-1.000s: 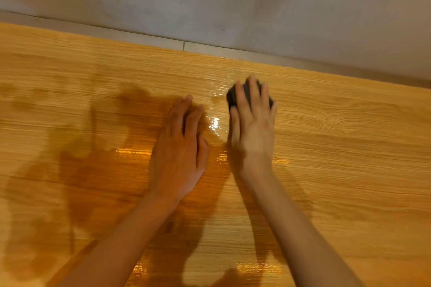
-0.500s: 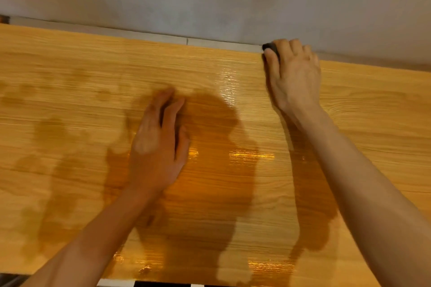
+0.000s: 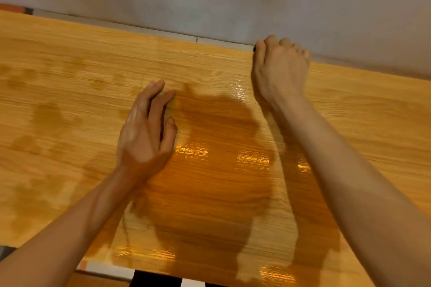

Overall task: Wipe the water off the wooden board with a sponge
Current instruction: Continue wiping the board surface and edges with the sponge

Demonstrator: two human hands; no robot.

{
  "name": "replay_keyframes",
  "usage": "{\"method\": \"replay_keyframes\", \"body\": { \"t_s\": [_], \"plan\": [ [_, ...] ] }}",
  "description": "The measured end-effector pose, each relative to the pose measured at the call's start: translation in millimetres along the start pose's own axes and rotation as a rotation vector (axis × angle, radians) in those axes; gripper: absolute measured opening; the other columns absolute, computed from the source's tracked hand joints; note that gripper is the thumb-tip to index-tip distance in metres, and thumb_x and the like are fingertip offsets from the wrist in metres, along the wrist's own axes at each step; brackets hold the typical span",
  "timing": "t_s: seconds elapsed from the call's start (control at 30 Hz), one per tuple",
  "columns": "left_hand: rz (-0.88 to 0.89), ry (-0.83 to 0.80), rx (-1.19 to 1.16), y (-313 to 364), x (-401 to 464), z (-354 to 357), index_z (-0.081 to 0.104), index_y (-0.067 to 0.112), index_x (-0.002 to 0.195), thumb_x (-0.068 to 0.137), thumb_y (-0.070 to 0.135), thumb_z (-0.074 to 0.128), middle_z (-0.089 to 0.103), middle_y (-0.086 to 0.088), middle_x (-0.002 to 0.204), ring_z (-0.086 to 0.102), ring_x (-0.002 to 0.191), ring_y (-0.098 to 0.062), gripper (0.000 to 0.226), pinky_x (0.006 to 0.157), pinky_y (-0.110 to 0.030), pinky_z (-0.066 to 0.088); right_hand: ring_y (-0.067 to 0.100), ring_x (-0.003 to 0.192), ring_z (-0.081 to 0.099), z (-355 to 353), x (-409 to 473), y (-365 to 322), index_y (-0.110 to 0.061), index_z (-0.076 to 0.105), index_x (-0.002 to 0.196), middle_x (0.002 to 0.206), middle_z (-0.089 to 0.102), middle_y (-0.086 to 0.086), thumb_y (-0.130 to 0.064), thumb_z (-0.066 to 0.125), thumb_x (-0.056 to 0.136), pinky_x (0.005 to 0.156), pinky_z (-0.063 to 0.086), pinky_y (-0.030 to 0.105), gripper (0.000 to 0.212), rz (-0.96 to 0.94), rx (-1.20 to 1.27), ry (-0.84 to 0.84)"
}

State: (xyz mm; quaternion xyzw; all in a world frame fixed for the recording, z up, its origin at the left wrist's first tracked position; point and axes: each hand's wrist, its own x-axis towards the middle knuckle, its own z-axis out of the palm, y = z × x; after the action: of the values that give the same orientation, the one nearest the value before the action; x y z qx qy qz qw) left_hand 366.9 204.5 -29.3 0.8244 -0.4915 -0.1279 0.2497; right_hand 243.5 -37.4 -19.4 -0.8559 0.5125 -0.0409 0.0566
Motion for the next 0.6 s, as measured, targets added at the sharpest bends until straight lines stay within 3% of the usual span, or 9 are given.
{"method": "replay_keyframes", "body": {
  "t_s": [0.13, 0.27, 0.37, 0.5, 0.53, 0.6],
  "plan": [
    [0.003, 0.002, 0.029, 2, 1, -1, 0.05, 0.004, 0.142, 0.097, 0.017, 0.048, 0.038, -0.012, 0.155, 0.035, 0.149, -0.028, 0.047, 0.116, -0.049, 0.039, 0.031, 0.102, 0.054, 11, 6, -73, -0.018, 0.059, 0.115, 0.111, 0.063, 0.011, -0.035, 0.024, 0.105, 0.09, 0.034, 0.041, 0.04, -0.139, 0.136, -0.072],
    [0.004, -0.013, 0.062, 0, 1, 0, 0.049, 0.008, 0.143, 0.098, 0.023, 0.042, 0.038, -0.011, 0.157, 0.034, 0.149, -0.028, 0.048, 0.115, -0.047, 0.041, 0.031, 0.105, 0.054, 9, 6, -48, -0.026, 0.06, 0.119, 0.111, 0.062, 0.008, -0.04, 0.031, 0.103, 0.09, 0.037, 0.039, 0.036, -0.276, 0.302, -0.125],
    [0.04, -0.07, -0.034, -5, -1, -5, 0.044, 0.009, 0.147, 0.102, 0.027, 0.041, 0.034, -0.011, 0.159, 0.032, 0.15, -0.027, 0.049, 0.112, -0.044, 0.043, 0.036, 0.102, 0.056, 3, 1, 8, -0.02, 0.061, 0.11, 0.105, 0.064, 0.013, -0.045, 0.029, 0.1, 0.087, 0.041, 0.042, 0.043, -0.185, 0.226, -0.068],
    [0.103, -0.096, -0.121, -21, 3, -35, 0.045, 0.01, 0.148, 0.103, 0.028, 0.038, 0.037, -0.006, 0.157, 0.028, 0.151, -0.016, 0.049, 0.111, -0.014, 0.031, 0.042, 0.092, 0.056, -6, 4, 17, -0.009, 0.064, 0.1, 0.099, 0.064, 0.022, -0.036, 0.032, 0.099, 0.078, 0.041, 0.044, 0.042, -0.02, 0.173, -0.097],
    [0.12, -0.085, -0.097, -30, 5, -45, 0.047, 0.008, 0.146, 0.103, 0.027, 0.038, 0.038, -0.008, 0.156, 0.028, 0.15, -0.016, 0.048, 0.113, -0.015, 0.03, 0.043, 0.09, 0.056, -6, 8, 7, -0.007, 0.064, 0.098, 0.099, 0.064, 0.024, -0.033, 0.033, 0.099, 0.076, 0.041, 0.044, 0.04, 0.009, 0.161, -0.11],
    [0.115, -0.059, -0.032, -55, 10, -63, 0.05, 0.002, 0.142, 0.103, 0.025, 0.039, 0.04, -0.014, 0.154, 0.033, 0.148, -0.024, 0.047, 0.113, -0.03, 0.037, 0.043, 0.091, 0.056, -4, 11, -19, -0.005, 0.063, 0.097, 0.099, 0.064, 0.026, -0.031, 0.034, 0.1, 0.076, 0.041, 0.044, 0.038, 0.027, 0.145, -0.134]
  ]
}}
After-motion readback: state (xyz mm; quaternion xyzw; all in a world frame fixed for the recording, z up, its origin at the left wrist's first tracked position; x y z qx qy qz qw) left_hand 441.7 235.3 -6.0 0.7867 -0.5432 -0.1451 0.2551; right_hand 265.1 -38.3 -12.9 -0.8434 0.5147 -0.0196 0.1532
